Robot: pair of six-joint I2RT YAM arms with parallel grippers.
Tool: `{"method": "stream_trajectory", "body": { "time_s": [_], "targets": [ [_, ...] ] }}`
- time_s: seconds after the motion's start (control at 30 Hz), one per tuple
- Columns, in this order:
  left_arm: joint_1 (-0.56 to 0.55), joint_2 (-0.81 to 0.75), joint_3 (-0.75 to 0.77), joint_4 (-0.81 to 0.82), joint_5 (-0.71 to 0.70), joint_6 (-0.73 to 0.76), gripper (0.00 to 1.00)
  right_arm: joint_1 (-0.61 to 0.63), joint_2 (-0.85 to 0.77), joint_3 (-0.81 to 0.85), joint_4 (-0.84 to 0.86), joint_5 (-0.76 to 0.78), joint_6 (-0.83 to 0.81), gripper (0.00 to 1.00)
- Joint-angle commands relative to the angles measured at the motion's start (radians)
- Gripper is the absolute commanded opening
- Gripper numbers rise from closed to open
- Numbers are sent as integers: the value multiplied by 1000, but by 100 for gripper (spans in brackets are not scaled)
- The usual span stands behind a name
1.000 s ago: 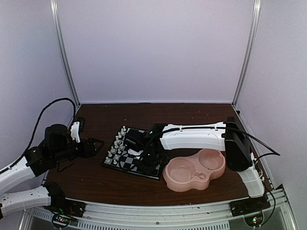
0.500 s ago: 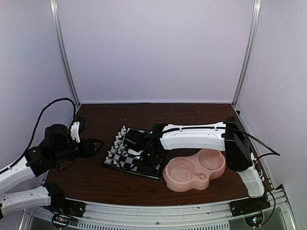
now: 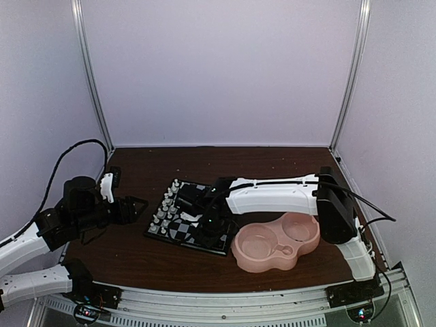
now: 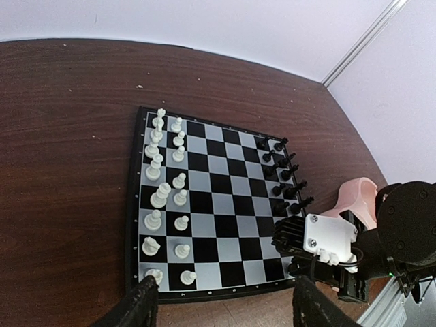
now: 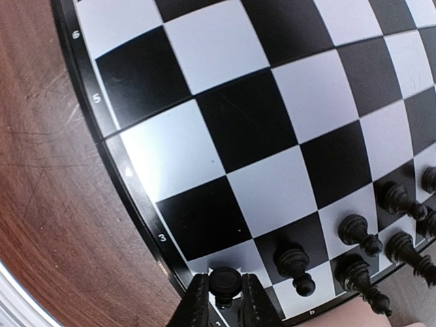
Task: Set up the chess pieces on the board
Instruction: Place the pawn at h7.
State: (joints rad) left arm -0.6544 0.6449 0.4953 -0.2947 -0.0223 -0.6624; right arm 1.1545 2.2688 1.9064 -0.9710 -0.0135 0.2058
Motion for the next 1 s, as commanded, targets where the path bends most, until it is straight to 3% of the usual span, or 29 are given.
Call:
{"method": "stream_trajectory", "body": {
  "time_s": [0.0, 0.2, 0.57, 0.73, 0.97],
  "targets": [
    [6, -10, -11, 11, 7, 12, 68, -3, 7, -10, 13, -16, -8, 13],
    [6, -11, -7, 9, 16, 11, 68, -3, -75, -60, 93, -21, -8, 11],
    [6, -19, -30, 36, 90, -6, 68, -32, -303, -296, 409, -49, 54, 13],
    [6, -1, -80, 174, 132, -4, 59, -88, -360, -397, 612, -187, 169, 13],
    [-9, 56, -174, 509, 219, -34, 50, -134, -396, -526, 962, -396, 384, 13]
  ]
}}
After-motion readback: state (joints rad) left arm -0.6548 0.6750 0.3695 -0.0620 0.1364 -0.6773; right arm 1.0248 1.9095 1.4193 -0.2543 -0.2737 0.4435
